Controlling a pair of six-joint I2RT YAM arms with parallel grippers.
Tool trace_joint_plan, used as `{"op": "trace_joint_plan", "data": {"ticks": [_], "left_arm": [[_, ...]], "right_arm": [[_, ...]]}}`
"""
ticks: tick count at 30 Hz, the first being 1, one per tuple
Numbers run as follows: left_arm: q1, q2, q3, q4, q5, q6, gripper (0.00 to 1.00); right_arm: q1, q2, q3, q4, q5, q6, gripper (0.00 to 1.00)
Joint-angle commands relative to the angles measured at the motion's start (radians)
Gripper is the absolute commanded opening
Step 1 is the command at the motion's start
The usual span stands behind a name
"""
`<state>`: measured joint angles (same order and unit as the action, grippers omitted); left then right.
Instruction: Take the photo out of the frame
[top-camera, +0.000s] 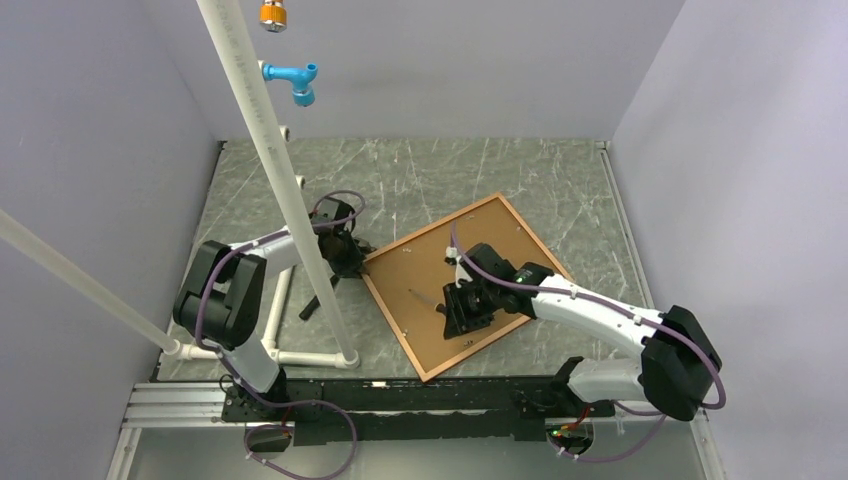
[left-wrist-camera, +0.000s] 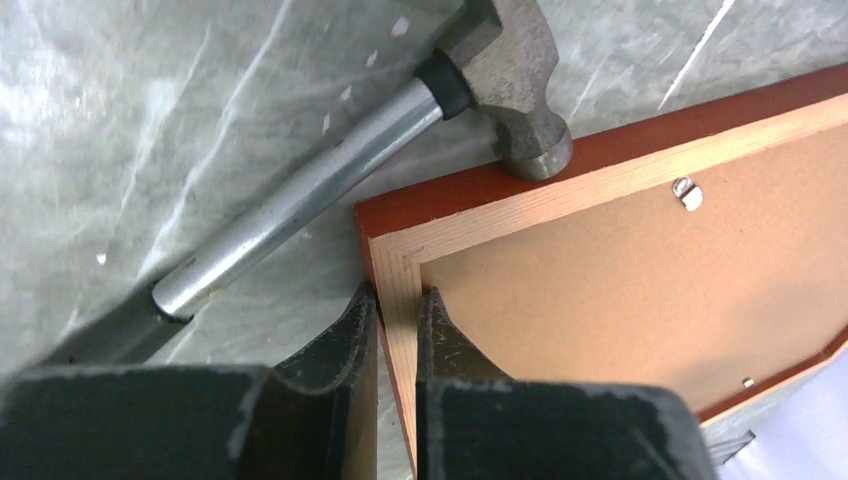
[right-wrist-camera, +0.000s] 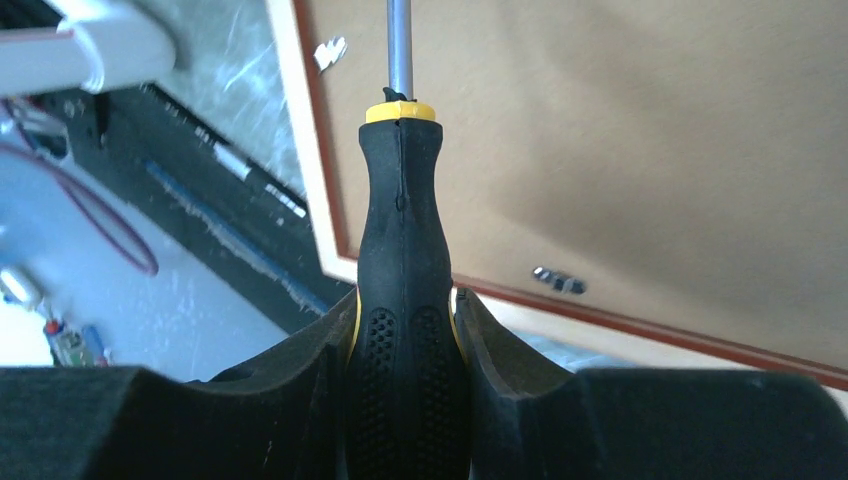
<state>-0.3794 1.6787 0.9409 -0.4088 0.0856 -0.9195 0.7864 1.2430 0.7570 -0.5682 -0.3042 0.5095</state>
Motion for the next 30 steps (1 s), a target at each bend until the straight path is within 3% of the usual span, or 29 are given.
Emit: {"op": "trace_joint_plan", "data": {"ticks": [1, 10, 21, 30], "left_arm": [[0.064, 0.081, -0.048, 0.085, -0.024, 0.188, 0.00], [0.065, 0.076, -0.071, 0.136, 0.010, 0.200, 0.00], [0.065, 0.035, -0.126, 0.220, 0.069, 0.196, 0.00], [0.065, 0.029, -0.133, 0.229, 0.083, 0.176, 0.00]], "right_arm": [[0.089, -0.041, 0.008, -0.017, -0.057, 0.057, 0.00], [0.170, -0.097, -0.004, -0.134, -0.041, 0.083, 0.00], [0.222, -0.001, 0.079, -0.218, -0.039, 0.056, 0.00], [0.298, 0.001, 0.065, -0.176, -0.033, 0.112, 0.00]]}}
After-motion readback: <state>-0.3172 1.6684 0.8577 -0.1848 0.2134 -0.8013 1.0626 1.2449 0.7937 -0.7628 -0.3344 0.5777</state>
